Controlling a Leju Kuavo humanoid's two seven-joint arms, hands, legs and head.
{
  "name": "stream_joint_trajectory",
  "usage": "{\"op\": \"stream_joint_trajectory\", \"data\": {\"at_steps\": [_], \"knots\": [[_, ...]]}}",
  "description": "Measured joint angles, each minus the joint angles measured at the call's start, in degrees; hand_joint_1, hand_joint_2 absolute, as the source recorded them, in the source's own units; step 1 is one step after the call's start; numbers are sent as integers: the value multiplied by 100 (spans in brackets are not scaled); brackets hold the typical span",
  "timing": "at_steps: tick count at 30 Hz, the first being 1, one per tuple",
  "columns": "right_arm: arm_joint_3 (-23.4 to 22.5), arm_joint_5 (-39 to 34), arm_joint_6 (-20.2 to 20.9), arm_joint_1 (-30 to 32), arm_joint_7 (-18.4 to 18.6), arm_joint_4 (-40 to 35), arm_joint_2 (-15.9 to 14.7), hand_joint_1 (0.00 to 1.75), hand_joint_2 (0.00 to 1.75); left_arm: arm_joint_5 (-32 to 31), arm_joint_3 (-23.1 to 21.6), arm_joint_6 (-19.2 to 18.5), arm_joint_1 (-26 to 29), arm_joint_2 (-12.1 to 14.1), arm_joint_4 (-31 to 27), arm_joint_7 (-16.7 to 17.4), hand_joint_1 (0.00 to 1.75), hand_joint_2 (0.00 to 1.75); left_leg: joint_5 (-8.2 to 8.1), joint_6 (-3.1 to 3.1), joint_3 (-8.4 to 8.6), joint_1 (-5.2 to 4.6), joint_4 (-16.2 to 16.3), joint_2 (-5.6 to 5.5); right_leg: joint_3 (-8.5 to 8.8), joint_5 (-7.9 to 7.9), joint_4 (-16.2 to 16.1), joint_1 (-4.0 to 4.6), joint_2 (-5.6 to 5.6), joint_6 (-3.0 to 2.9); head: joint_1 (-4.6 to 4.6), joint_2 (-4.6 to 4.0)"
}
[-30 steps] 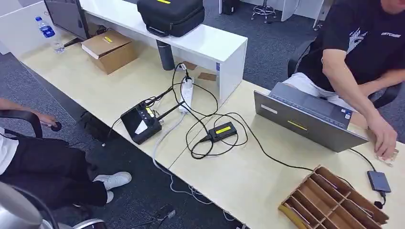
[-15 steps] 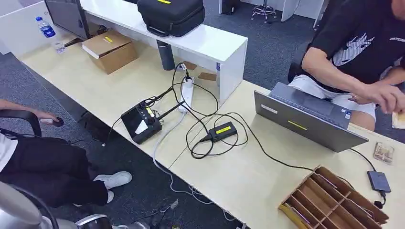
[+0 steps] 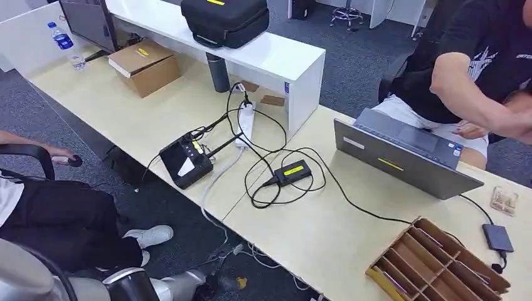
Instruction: Pass the card to the sensor for recognition and then transmit it.
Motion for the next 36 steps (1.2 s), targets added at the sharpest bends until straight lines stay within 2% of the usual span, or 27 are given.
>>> {"op": "stream_joint_trajectory", "data": {"at_steps": [1,2,3,6,9,14,20,25,30,36], "knots": [[31,35,-79,-105,26,197,37,37,175,-50,2,-26,-10,2,-7,0,0,175,0,0,0,0,0,-2,0,0,0,0,-2,0,0,0],[48,48,-188,-187,50,389,79,87,175,-111,0,-46,-18,7,-11,2,0,175,0,0,-2,0,0,-2,0,0,0,0,-3,0,0,0],[57,40,-264,-259,48,538,111,171,175,-150,0,-52,-24,7,-11,17,0,175,0,0,-3,0,0,-1,-1,0,0,0,-3,0,2,0],[74,-94,-457,-373,-48,865,194,175,175,-293,0,-44,-38,7,-11,68,0,175,0,0,-5,0,0,0,-6,0,-1,0,-2,0,0,0],[72,-263,-724,-386,-271,1020,282,175,175,-398,0,-17,-49,7,-11,260,0,175,0,0,-7,0,1,-1,-10,0,-1,0,-2,0,0,0],[65,-413,-817,-324,-549,1024,376,175,175,-437,0,149,-67,7,-11,499,0,175,-1,0,-8,0,0,5,-15,0,-1,0,5,0,0,0],[74,-505,-760,-94,-921,650,415,175,175,-505,63,221,-73,-9,-11,630,0,175,-1,-1,-9,2,-1,6,-16,0,0,2,6,-1,0,0],[164,-632,-723,237,-1130,112,400,175,175,-483,199,223,-39,-11,-11,583,0,175,-1,-1,-9,3,-1,6,-17,0,-1,2,4,-1,-2,0],[238,-1151,-621,804,-1255,-798,122,175,175,-417,400,232,94,-15,-11,321,0,175,-2,-1,-14,2,-1,-3,-17,-2,-5,2,-3,1,0,0],[159,-1517,-621,1742,-1336,-1890,-503,175,175,-310,669,276,379,-37,-11,-40,0,175,-12,10,-17,0,0,-1,-17,-2,-14,2,-5,3,0,0]]}}
